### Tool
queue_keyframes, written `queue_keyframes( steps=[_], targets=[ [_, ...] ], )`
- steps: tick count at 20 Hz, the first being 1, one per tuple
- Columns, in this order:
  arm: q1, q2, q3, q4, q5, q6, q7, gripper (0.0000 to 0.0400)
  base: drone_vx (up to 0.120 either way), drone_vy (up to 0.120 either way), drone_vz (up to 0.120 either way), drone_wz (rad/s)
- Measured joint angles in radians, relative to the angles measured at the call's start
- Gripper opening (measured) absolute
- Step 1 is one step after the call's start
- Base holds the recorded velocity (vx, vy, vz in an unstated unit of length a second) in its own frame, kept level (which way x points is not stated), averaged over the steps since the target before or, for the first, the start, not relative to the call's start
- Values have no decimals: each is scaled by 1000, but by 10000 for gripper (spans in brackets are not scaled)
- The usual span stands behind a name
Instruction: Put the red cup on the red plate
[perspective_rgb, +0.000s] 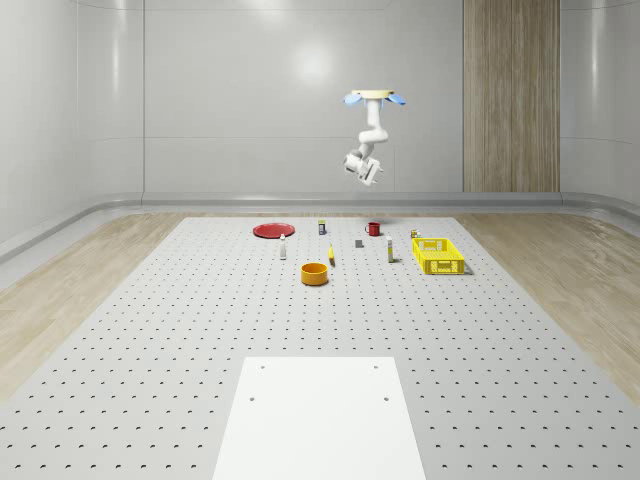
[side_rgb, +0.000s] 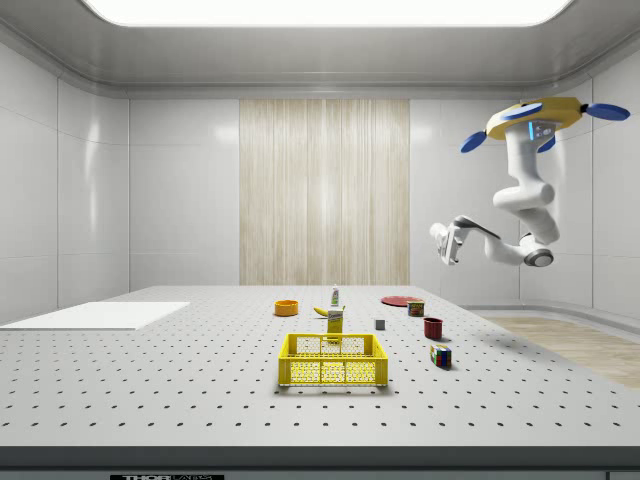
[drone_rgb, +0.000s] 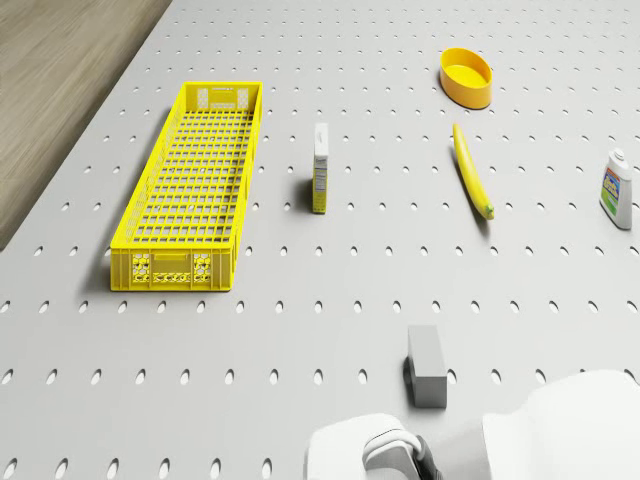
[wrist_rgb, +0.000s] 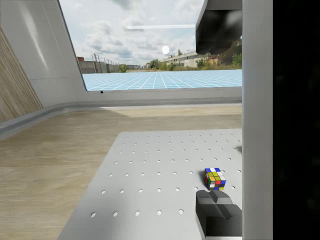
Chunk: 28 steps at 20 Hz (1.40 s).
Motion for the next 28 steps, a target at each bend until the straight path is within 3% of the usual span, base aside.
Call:
queue_keyframes(
  steps=[3, 7, 12, 18, 28],
  targets=[
    [-163, -40, 119, -116, -233, -68, 128, 400, 0, 53, -120, 0],
    [-346, -88, 220, -184, -401, -154, 253, 400, 0, 0, -120, 0],
    [-480, -137, 286, -210, -478, -209, 341, 400, 0, 104, -120, 0],
    [-554, -181, 323, -216, -496, -221, 392, 400, 67, 0, -120, 0],
    [-601, -240, 353, -214, -479, -191, 429, 400, 104, 0, -120, 0]
  ],
)
